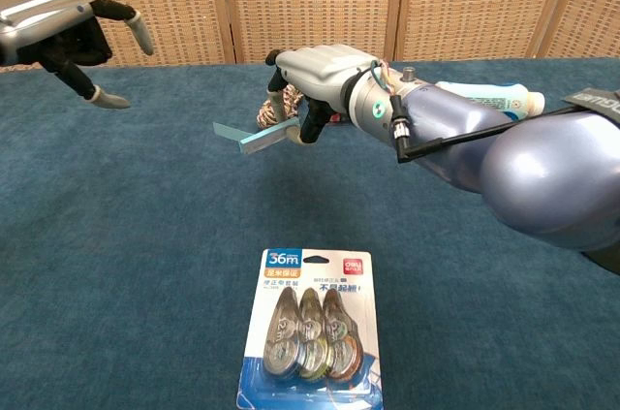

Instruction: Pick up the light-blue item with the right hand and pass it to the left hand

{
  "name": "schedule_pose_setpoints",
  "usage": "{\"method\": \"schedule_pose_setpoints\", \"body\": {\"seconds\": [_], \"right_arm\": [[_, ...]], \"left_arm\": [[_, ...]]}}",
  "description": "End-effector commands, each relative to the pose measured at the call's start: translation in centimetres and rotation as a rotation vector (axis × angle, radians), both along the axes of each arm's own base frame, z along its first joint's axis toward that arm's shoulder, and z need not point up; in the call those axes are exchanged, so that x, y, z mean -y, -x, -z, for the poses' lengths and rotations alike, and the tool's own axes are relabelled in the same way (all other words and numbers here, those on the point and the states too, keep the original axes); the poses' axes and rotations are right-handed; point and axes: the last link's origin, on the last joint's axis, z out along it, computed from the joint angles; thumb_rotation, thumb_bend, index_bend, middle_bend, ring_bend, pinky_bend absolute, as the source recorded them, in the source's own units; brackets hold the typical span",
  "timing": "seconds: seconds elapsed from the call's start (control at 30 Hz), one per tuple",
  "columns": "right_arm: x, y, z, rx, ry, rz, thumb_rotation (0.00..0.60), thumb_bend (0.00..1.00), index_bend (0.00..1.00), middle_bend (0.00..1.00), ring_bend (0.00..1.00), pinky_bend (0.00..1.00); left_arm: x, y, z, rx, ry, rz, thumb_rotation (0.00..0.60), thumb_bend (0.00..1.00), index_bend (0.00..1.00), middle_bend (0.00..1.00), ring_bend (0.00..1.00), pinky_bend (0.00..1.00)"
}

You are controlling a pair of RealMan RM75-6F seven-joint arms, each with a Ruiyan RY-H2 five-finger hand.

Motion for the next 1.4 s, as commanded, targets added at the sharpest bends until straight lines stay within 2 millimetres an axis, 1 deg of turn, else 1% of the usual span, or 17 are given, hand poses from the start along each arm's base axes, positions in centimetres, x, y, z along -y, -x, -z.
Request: {"method": "schedule_pose_setpoints", "body": {"seconds": [0.03,0.13,0.2,0.43,0.57,0.6,0.67,0.77,0.9,1.17,1.4], "right_arm": [[-0.2,-0.3,-0.1,-0.001,0.001,0.002,0.600,0.54,0.64,0.03,0.00,0.00],[-0.4,-0.5,0.0,-0.004,0.000,0.005,0.600,0.54,0.64,0.03,0.00,0.00],[-0.4,-0.5,0.0,-0.004,-0.001,0.009,0.600,0.54,0.64,0.03,0.00,0.00],[-0.2,-0.5,-0.3,0.003,0.001,0.033,0.600,0.54,0.64,0.03,0.00,0.00],[-0.2,-0.4,-0.3,0.006,-0.003,0.043,0.600,0.56,0.64,0.04,0.00,0.00],[-0.2,-0.4,-0.4,0.007,-0.004,0.045,0.600,0.56,0.64,0.04,0.00,0.00],[-0.2,-0.4,-0.5,0.006,-0.003,0.046,0.600,0.56,0.64,0.04,0.00,0.00],[-0.1,-0.3,-0.7,0.007,0.000,0.048,0.600,0.56,0.64,0.04,0.00,0.00],[0.0,-0.2,-1.0,0.003,0.007,0.049,0.600,0.56,0.64,0.04,0.00,0.00],[0.1,0.0,-1.2,0.001,0.010,0.054,0.600,0.56,0.64,0.04,0.00,0.00],[0.3,0.1,-1.3,-0.003,0.015,0.059,0.600,0.57,0.64,0.04,0.00,0.00]], "left_arm": [[-0.6,-2.0,1.6,0.051,0.061,-0.004,0.600,0.10,0.45,1.00,0.98,0.90],[-0.5,-2.9,2.4,0.059,0.085,0.008,0.600,0.13,0.52,1.00,0.98,0.90],[-0.5,-3.5,3.0,0.068,0.096,0.017,0.600,0.16,0.55,1.00,0.98,0.90],[-0.6,-4.6,4.6,0.064,0.134,0.018,0.600,0.23,0.55,1.00,0.98,0.90],[-0.5,-5.1,5.6,0.082,0.161,0.001,0.600,0.34,0.55,1.00,0.98,0.90],[-0.4,-5.1,5.9,0.081,0.167,-0.002,0.600,0.35,0.55,1.00,0.98,0.90],[-0.4,-5.1,6.3,0.075,0.173,-0.005,0.600,0.35,0.55,1.00,0.98,0.90],[-0.3,-5.3,6.8,0.076,0.182,-0.010,0.600,0.33,0.55,1.00,0.98,0.90],[-0.2,-5.2,6.9,0.064,0.188,-0.010,0.600,0.32,0.55,1.00,0.98,0.90],[-0.2,-5.6,6.5,0.080,0.217,-0.023,0.600,0.32,0.55,1.00,0.98,0.90],[-0.2,-5.6,5.3,0.085,0.217,-0.028,0.600,0.32,0.55,1.00,0.98,0.90]]}}
